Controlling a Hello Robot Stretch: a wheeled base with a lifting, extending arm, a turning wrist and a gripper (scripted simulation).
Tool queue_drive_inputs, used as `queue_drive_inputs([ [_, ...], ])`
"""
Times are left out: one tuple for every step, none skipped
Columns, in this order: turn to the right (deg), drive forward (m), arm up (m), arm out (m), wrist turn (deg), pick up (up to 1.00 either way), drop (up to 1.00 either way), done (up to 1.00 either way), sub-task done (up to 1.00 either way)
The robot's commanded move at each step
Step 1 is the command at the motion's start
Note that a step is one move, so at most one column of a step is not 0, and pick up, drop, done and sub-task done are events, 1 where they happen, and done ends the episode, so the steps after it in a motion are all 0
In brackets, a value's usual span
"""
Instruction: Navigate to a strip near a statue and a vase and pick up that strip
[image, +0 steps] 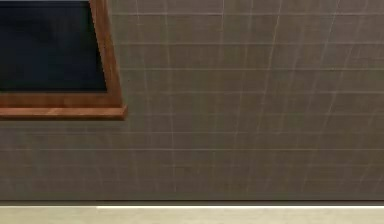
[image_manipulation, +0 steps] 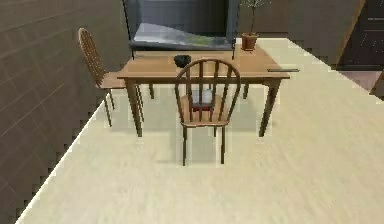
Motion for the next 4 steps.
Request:
queue_drive_inputs([
  [-39.0, 0.0, 0.0, 0.0, 0.0, 0.0, 0.0, 0.0, 0.0],
  [0.0, 0.65, 0.0, 0.0, 0.0, 0.0, 0.0, 0.0, 0.0],
  [-45.0, 0.0, 0.0, 0.0, 0.0, 0.0, 0.0, 0.0, 0.0],
  [-12.0, 0.0, 0.0, 0.0, 0.0, 0.0, 0.0, 0.0, 0.0],
])
